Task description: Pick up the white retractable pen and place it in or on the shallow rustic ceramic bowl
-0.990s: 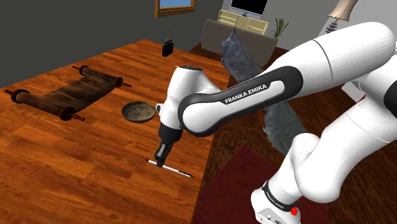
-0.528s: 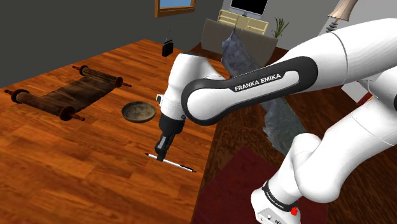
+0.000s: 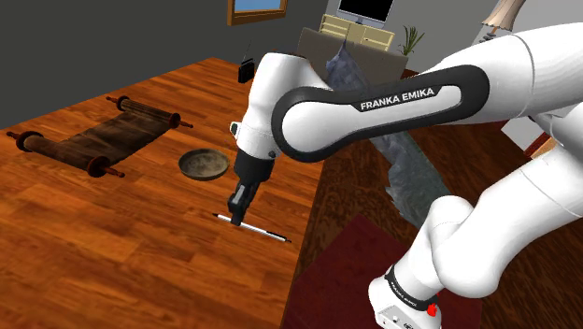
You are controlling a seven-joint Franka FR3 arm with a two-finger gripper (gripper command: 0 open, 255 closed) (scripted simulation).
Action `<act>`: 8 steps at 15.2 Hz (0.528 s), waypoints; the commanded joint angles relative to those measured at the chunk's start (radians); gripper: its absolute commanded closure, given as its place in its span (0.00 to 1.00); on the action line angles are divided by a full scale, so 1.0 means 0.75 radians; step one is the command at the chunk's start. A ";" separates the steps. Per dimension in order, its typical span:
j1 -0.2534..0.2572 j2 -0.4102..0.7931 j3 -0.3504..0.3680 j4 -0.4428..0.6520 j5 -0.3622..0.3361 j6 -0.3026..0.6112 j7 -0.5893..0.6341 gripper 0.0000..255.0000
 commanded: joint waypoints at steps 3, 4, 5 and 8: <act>-0.002 -0.029 -0.004 0.035 -0.008 -0.063 0.018 1.00; -0.014 0.010 -0.016 0.076 -0.021 -0.070 0.003 1.00; -0.026 0.049 -0.027 0.118 -0.034 -0.079 -0.010 1.00; -0.059 0.167 -0.060 0.253 -0.069 -0.111 -0.047 1.00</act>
